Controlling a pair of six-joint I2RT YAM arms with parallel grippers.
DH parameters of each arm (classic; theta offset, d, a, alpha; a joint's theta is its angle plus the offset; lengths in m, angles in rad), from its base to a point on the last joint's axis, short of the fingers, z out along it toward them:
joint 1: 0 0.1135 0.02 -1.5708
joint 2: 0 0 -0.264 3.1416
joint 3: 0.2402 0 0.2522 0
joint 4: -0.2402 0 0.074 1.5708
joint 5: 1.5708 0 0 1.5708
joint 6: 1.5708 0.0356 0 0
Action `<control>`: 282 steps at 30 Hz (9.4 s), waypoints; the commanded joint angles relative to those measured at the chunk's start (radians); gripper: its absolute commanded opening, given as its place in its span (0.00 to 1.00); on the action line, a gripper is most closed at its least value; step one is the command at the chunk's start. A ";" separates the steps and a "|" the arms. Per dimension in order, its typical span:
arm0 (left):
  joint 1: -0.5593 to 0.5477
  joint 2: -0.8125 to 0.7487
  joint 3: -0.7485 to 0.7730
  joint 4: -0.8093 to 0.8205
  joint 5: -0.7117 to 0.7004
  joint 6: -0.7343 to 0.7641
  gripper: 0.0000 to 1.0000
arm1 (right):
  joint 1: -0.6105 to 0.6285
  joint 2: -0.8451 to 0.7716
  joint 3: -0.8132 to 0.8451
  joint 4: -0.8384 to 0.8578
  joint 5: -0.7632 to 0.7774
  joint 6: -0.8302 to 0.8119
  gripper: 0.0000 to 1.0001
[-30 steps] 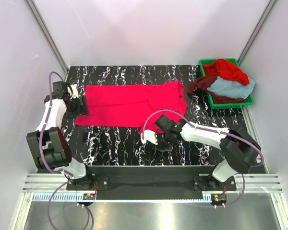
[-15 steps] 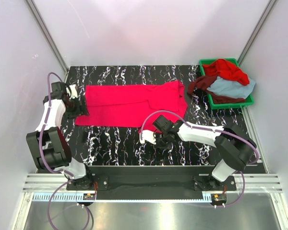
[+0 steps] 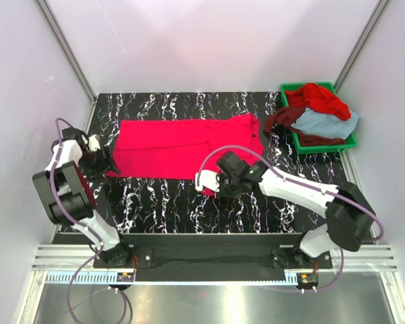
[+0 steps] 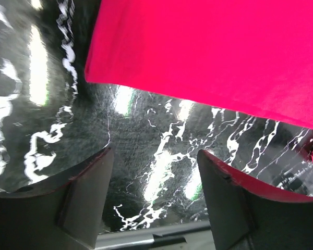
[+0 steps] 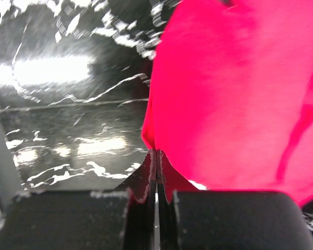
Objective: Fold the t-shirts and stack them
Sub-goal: Fold the tshirt
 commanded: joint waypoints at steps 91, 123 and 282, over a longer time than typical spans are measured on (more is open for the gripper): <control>0.079 0.171 0.333 -0.193 0.176 0.054 0.00 | -0.291 -0.107 0.154 0.036 0.098 0.177 0.00; 0.035 0.424 0.695 -0.349 0.209 0.097 0.00 | -0.408 0.092 0.449 0.107 0.161 0.090 0.00; -0.360 0.647 0.779 -0.015 0.143 0.002 0.82 | -0.468 0.780 1.096 -0.007 -0.179 0.272 0.47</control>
